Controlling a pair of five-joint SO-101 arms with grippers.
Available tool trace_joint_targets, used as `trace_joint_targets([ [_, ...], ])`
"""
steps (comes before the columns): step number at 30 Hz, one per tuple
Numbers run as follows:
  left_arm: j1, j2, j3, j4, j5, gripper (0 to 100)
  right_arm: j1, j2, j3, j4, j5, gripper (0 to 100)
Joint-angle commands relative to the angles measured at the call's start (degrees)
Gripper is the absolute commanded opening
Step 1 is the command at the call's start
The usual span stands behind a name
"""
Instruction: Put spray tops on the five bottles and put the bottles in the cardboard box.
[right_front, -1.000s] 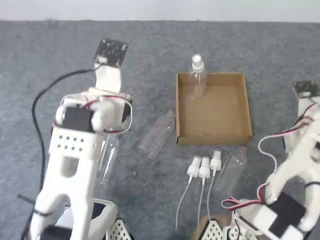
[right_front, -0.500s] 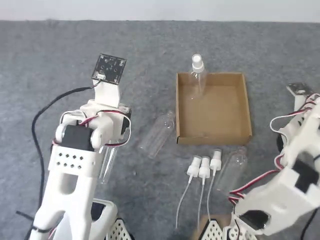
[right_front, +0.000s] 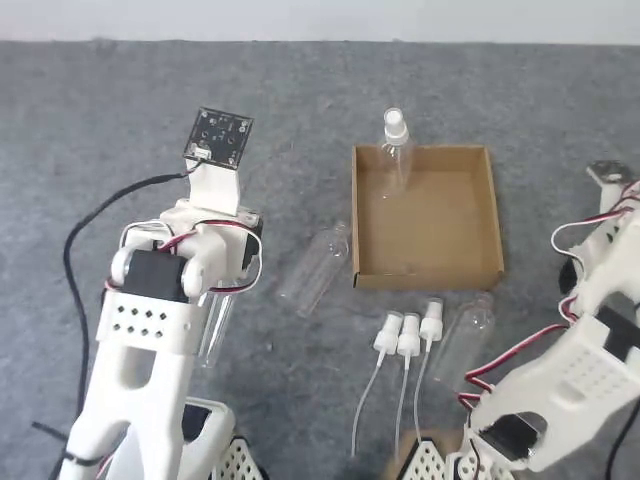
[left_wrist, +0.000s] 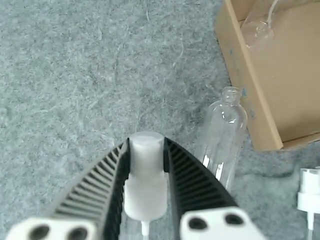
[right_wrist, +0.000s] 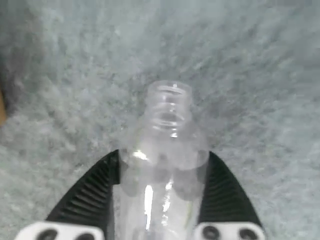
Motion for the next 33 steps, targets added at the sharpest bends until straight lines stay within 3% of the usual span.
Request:
trace_joint_targets([
  [1,-0.09,-2.37,-1.36,-1.67,0.44,1,-1.89,-7.60,-6.42,5.05,-3.08,1.1],
  [9,-0.18,-2.46,-9.63,-1.14,0.35,1,-11.56,-29.58,-3.43,10.95,-10.81,0.6],
  [14,-0.18,-2.46,-16.92,3.34,0.70,1,-22.99,-48.84,7.12,10.24,-15.74,0.6],
  [20,-0.18,-2.81,-30.11,10.90,0.70,1,-45.32,-69.85,24.18,2.42,-24.00,0.6],
  [24,-0.26,-7.65,-35.03,11.43,3.34,1,-58.68,-75.21,31.21,-1.54,-28.13,0.6],
  [33,-0.18,-22.07,-35.47,6.33,9.32,1,-76.88,-75.30,47.21,-23.43,-34.81,0.6],
])
